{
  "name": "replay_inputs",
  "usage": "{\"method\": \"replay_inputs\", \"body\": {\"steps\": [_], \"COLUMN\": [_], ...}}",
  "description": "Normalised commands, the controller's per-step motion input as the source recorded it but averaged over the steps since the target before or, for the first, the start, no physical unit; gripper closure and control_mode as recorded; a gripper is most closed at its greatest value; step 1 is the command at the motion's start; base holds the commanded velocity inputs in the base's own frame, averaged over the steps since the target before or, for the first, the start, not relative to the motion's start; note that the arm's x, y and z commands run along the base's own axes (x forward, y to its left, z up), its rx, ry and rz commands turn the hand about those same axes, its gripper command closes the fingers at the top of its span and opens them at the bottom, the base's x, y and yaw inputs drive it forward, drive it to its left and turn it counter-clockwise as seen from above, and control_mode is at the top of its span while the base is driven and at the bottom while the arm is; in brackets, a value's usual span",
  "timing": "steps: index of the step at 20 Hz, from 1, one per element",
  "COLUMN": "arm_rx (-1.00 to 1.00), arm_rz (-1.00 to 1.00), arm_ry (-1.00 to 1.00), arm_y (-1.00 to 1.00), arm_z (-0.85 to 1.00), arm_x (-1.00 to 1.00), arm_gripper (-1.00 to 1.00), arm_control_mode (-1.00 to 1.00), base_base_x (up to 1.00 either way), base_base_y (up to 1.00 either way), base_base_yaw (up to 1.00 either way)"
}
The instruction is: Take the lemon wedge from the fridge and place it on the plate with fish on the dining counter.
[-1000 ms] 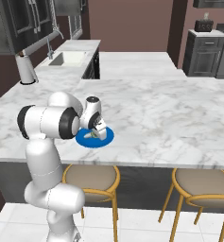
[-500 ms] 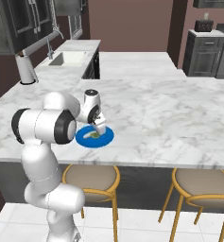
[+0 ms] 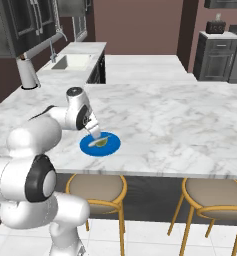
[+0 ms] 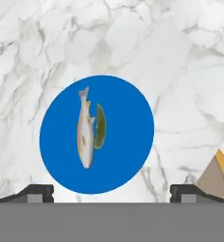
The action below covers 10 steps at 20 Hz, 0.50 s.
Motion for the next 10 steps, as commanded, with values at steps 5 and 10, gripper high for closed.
{"method": "replay_inputs", "body": {"steps": [5, 10], "arm_rx": [-0.17, -0.31], "arm_rz": [-0.01, 0.0], "arm_ry": [-0.25, -0.46], "arm_y": [0.02, 0.0], "arm_z": [0.33, 0.53], "arm_x": [-1.0, -1.0], "arm_gripper": [-1.0, -1.0], "arm_control_mode": [-1.0, -1.0], "base_base_x": [0.0, 0.0], "base_base_y": [0.0, 0.0], "base_base_yaw": [0.0, 0.0]}}
